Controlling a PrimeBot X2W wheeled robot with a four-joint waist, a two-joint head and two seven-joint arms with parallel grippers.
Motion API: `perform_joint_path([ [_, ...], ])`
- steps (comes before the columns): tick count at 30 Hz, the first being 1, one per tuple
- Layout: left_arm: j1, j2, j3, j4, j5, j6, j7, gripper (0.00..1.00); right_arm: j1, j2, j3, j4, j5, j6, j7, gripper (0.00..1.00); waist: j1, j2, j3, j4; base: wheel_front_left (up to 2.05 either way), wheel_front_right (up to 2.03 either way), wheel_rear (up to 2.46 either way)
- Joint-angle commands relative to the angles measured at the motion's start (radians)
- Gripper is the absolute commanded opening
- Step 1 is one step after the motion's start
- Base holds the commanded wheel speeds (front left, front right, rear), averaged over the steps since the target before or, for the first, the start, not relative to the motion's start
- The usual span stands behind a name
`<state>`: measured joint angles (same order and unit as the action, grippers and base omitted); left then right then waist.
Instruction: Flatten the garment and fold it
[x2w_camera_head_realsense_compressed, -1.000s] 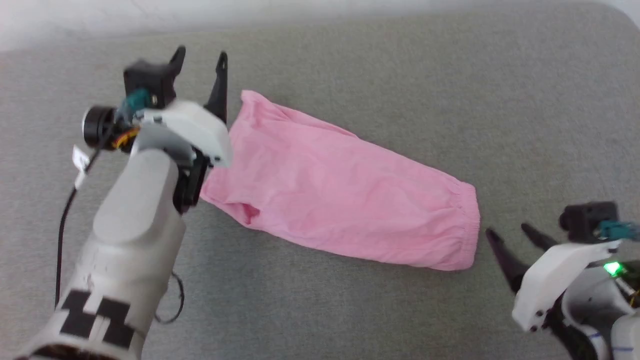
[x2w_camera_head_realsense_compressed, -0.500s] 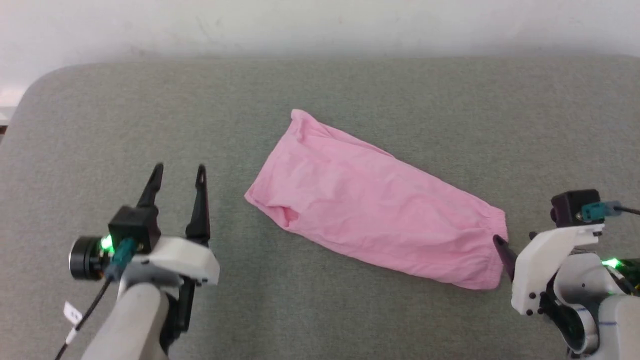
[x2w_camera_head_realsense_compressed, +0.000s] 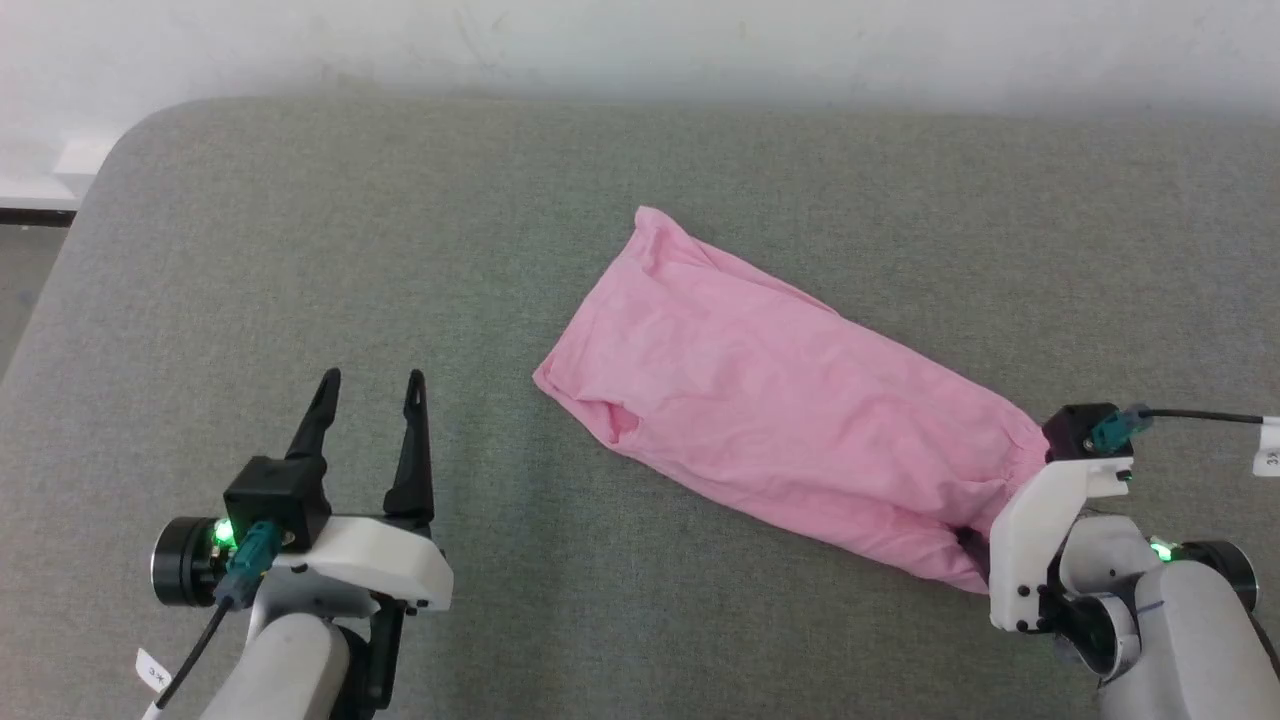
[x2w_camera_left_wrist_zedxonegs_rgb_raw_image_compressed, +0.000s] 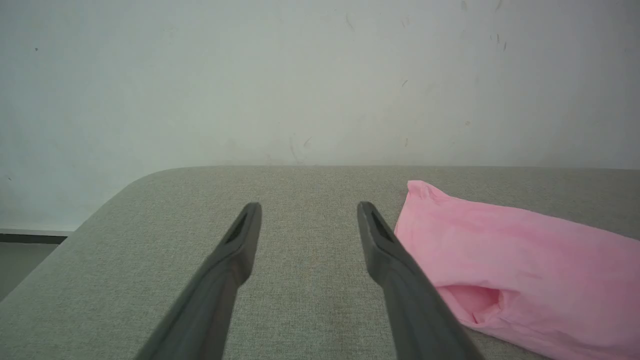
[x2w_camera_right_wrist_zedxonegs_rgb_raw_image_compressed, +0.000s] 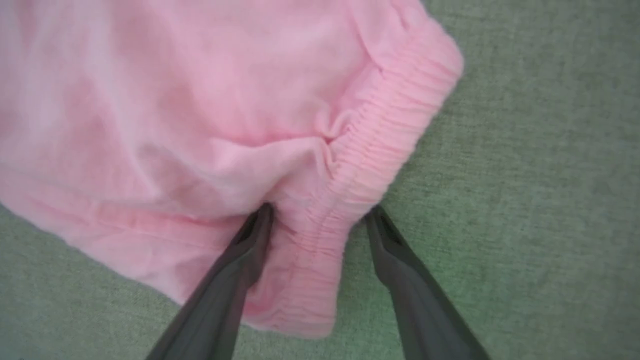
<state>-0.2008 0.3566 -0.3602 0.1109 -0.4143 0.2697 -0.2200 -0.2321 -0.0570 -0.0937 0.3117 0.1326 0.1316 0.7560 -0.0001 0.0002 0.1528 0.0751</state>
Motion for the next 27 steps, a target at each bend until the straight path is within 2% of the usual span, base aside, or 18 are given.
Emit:
perform_joint_path([
  [1, 0.017, 0.003, -0.002, -0.005, -0.002, 0.008, 0.001, 1.0, -0.002, 0.007, 0.009, 0.036, -0.003, -0.001, 0.001, 1.0, 0.0001, -0.0002, 0.001, 0.004, 0.0, 0.0, 0.0],
  [4, 0.016, 0.003, -0.007, -0.006, -0.004, 0.008, 0.003, 1.0, -0.011, 0.007, 0.025, 0.087, -0.022, -0.001, -0.004, 1.0, 0.0001, -0.0002, 0.0, 0.009, 0.0, 0.0, 0.0],
  [5, 0.017, 0.003, -0.008, -0.007, -0.005, 0.007, 0.004, 1.0, -0.012, 0.007, 0.032, 0.103, -0.03, -0.001, 0.001, 0.91, 0.0001, -0.0002, 0.0, 0.01, 0.0, 0.0, 0.0],
  [6, 0.017, 0.002, -0.009, -0.007, -0.006, 0.007, 0.005, 1.0, -0.015, 0.007, 0.036, 0.112, -0.03, -0.001, 0.001, 0.2, 0.0001, -0.0002, -0.001, 0.01, 0.0, 0.0, 0.0],
  [7, 0.017, 0.002, -0.01, -0.007, -0.008, 0.006, 0.008, 1.0, -0.018, 0.007, 0.04, 0.118, -0.032, -0.001, -0.003, 0.0, 0.0001, -0.0002, -0.002, 0.009, 0.0, 0.0, 0.0],
  [12, -0.022, -0.01, -0.022, -0.008, -0.031, -0.009, 0.06, 1.0, -0.033, 0.007, 0.047, 0.115, -0.035, -0.001, -0.017, 0.0, 0.0001, -0.0002, 0.003, 0.003, 0.0, 0.0, 0.0],
  [17, -0.156, -0.052, -0.054, 0.042, -0.08, -0.049, 0.204, 1.0, -0.042, 0.006, 0.054, 0.077, -0.018, -0.001, -0.032, 0.0, 0.0001, -0.0002, 0.018, -0.004, 0.0, 0.0, 0.0],
  [23, -0.343, -0.1, -0.119, 0.245, -0.148, -0.096, 0.514, 1.0, -0.049, 0.004, 0.102, 0.028, 0.027, -0.001, -0.038, 0.0, 0.0001, -0.0002, 0.041, -0.037, 0.0, 0.0, 0.0],
  [27, -0.431, -0.096, -0.155, 0.379, -0.158, -0.084, 0.727, 1.0, -0.05, -0.002, 0.131, 0.006, 0.05, -0.001, -0.035, 0.0, 0.0001, -0.0002, 0.054, -0.064, 0.0, 0.0, 0.0],
])
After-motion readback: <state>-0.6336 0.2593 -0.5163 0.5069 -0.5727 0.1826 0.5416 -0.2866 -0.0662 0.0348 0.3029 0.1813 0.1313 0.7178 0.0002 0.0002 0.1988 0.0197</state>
